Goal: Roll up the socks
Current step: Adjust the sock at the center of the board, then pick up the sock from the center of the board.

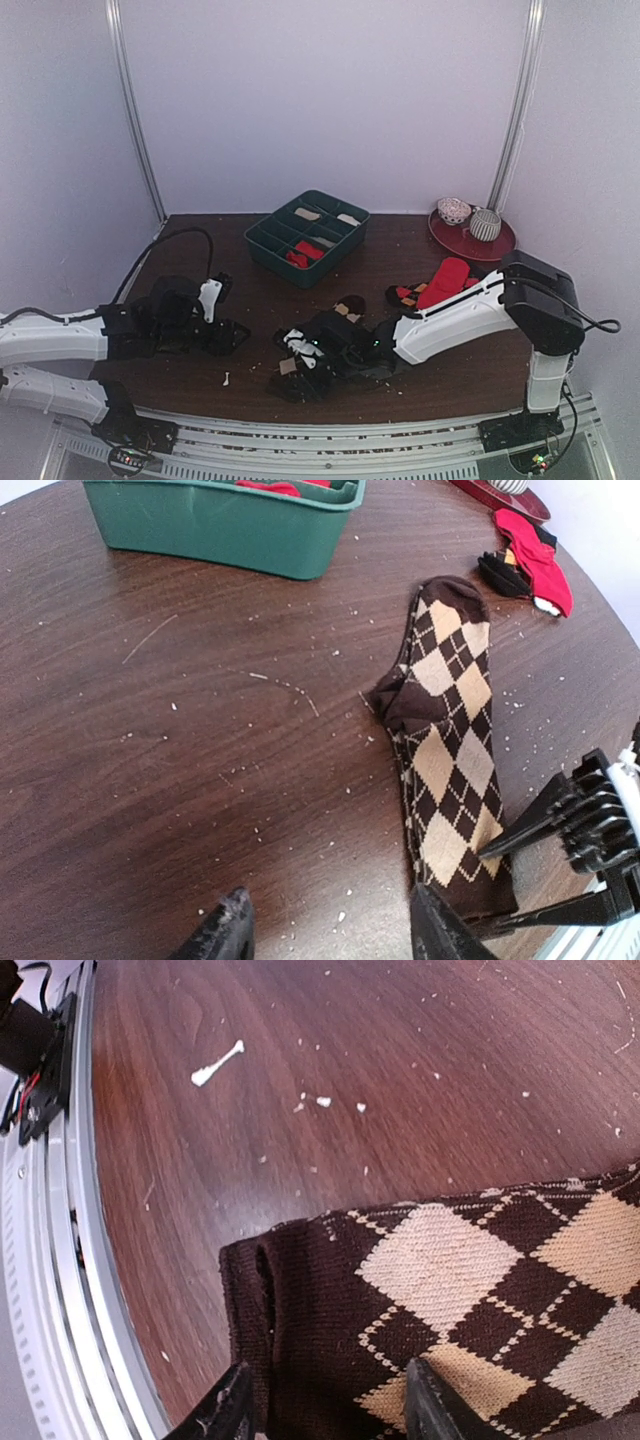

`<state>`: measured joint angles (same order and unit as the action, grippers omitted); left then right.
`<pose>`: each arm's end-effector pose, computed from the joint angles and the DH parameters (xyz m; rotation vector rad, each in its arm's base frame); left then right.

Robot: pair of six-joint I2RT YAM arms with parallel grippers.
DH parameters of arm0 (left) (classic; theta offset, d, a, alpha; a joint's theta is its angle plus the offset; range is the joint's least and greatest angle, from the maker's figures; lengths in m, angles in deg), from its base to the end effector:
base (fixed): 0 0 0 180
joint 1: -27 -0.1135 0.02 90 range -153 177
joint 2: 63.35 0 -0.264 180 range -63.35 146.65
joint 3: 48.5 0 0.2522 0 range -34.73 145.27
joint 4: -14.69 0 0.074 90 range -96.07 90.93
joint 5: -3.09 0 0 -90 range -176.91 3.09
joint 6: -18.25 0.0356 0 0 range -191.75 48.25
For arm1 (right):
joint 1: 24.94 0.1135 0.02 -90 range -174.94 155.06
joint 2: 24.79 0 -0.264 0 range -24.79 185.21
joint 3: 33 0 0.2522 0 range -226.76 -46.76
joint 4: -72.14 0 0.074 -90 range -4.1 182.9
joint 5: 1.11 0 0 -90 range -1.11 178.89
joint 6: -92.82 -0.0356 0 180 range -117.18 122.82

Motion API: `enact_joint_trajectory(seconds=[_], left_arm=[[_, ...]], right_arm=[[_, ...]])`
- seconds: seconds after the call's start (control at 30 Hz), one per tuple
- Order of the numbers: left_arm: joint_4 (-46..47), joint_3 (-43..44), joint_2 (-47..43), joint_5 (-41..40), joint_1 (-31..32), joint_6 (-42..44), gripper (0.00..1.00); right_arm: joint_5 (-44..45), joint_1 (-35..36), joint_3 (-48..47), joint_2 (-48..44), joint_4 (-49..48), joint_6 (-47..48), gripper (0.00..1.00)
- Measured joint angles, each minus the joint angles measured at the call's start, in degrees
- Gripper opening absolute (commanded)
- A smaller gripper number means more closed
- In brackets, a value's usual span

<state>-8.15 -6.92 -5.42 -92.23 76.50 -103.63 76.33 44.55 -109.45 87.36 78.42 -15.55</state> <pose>0.1367 -0.1550 0.1971 0.3067 2.3151 -0.6407 0.1347 0.3822 0.1381 -1.1933 2.2101 0.9741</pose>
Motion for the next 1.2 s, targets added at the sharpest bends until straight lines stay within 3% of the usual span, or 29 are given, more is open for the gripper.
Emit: enact_joint_trajectory(seconds=[0.4,0.53,0.6,0.7,0.87,1.2], left_arm=[[5.2,-1.4,4.2,5.1,0.0,0.5,0.53],[8.6,-1.4,7.2,7.0,0.0,1.0,0.57],[10.4,-1.4,8.7,8.0,0.0,1.4,0.59],[13.1,-1.4,10.3,9.5,0.0,2.5,0.6],[17.2,-1.6,11.3,10.8,0.0,4.4,0.62],[23.4,-2.9,14.8,11.6,0.6,8.0,0.65]], right_arm=[[-0.4,-1.1,10.7,-10.3,6.2,16.7,0.55],[-0.3,-1.4,11.7,-13.2,8.6,21.2,0.6],[-0.2,-1.5,11.7,-15.3,9.5,22.8,0.71],[-0.1,-1.5,12.0,-21.0,9.5,25.5,0.75],[-0.9,-1.5,20.2,-31.9,2.4,28.8,0.76],[-2.4,-1.4,31.3,-29.7,-10.5,31.5,0.73]])
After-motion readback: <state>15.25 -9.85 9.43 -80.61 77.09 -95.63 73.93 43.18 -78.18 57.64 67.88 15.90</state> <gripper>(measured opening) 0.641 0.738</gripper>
